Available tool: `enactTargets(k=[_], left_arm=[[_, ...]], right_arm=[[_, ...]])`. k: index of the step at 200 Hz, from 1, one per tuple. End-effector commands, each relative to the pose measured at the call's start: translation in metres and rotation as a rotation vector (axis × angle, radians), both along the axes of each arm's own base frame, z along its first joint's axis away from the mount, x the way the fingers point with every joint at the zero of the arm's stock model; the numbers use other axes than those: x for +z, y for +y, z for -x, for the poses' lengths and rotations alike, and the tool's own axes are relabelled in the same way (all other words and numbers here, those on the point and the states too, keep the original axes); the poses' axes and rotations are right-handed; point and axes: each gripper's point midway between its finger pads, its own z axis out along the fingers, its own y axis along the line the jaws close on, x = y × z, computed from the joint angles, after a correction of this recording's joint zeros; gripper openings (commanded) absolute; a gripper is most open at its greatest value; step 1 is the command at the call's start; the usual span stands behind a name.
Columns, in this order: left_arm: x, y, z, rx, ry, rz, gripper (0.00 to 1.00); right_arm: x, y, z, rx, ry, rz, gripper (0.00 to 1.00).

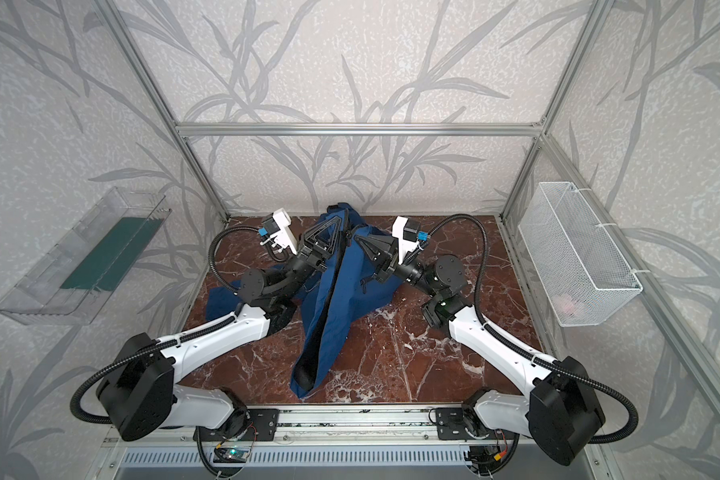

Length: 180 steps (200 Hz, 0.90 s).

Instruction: Zip up the jacket

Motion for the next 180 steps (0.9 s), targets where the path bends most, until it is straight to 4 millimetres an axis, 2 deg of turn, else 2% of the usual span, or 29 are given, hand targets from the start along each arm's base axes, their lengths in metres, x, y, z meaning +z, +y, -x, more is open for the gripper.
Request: enactTargets(k=[1, 95, 180], left_arm=[[0.0318, 0.0109, 0.0181, -0.009, -0.095, 0.074, 0.0], [0.0316, 0.0076, 0.0234, -0.013, -0.122, 0.051, 0.0], [0.0296, 0.0096, 0.0237, 0.001, -0.122, 0.048, 0.0]], right_arm=[[0.0227, -0.0074, 0.0089, -0.008, -0.076, -0.037, 0.0], [0.0254, -0.0016, 0.0071, 0.024, -0.063, -0.04, 0.0], [0.0298, -0.0049, 0.0059, 0.017, -0.065, -0.067, 0.0]])
